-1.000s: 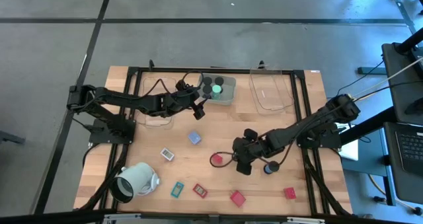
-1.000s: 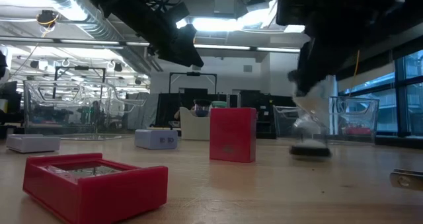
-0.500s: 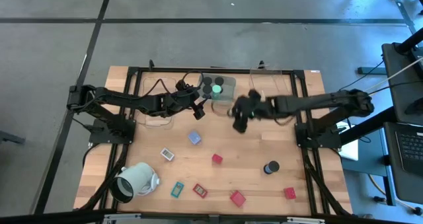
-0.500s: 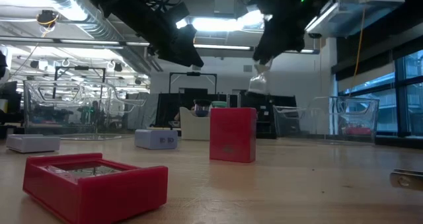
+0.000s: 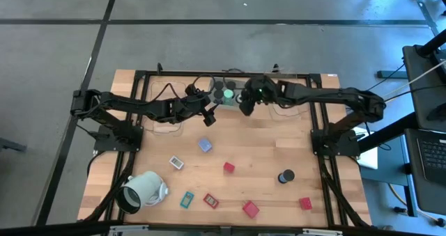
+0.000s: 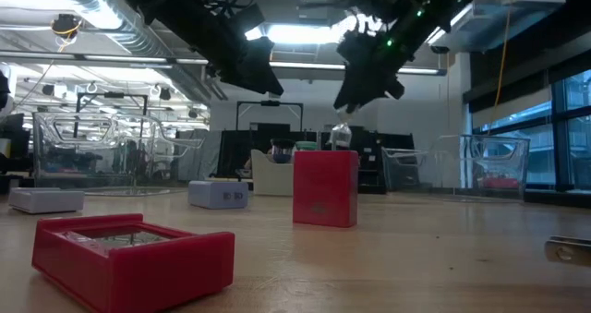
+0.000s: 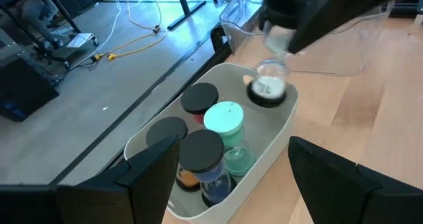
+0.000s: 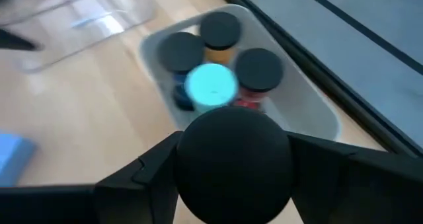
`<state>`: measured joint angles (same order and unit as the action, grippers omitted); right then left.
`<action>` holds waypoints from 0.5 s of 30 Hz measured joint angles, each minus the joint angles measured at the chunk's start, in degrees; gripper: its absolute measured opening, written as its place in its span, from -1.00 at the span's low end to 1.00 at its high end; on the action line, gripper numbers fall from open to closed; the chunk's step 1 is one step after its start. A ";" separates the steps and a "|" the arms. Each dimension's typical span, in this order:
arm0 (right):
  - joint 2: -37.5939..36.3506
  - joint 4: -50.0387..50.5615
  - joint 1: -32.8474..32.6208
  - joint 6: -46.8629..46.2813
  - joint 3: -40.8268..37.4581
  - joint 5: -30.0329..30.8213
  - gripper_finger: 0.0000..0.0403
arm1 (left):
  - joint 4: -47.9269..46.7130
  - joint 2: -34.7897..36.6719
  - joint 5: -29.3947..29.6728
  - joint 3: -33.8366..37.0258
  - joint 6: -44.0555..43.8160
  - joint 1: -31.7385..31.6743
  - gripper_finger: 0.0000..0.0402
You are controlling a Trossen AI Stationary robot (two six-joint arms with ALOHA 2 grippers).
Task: Pick & Place Office items
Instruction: Put the white hourglass timer into the gray bin
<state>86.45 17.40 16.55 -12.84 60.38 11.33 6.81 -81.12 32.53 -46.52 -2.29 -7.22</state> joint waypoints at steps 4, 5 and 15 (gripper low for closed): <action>2.71 -2.74 1.21 -0.01 0.02 0.29 0.05 | 0.05 0.00 0.07 0.00 -0.05 0.00 0.39; 3.52 -2.83 1.46 0.00 0.02 0.19 0.05 | 0.09 0.00 0.08 0.00 -0.34 0.00 0.39; 11.17 -7.35 5.66 0.06 -0.02 0.17 0.06 | 0.17 0.00 0.69 0.00 -0.20 0.00 0.39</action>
<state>97.62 10.05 22.21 -12.78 60.36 11.51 6.98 -81.12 33.23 -46.52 -2.48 -7.22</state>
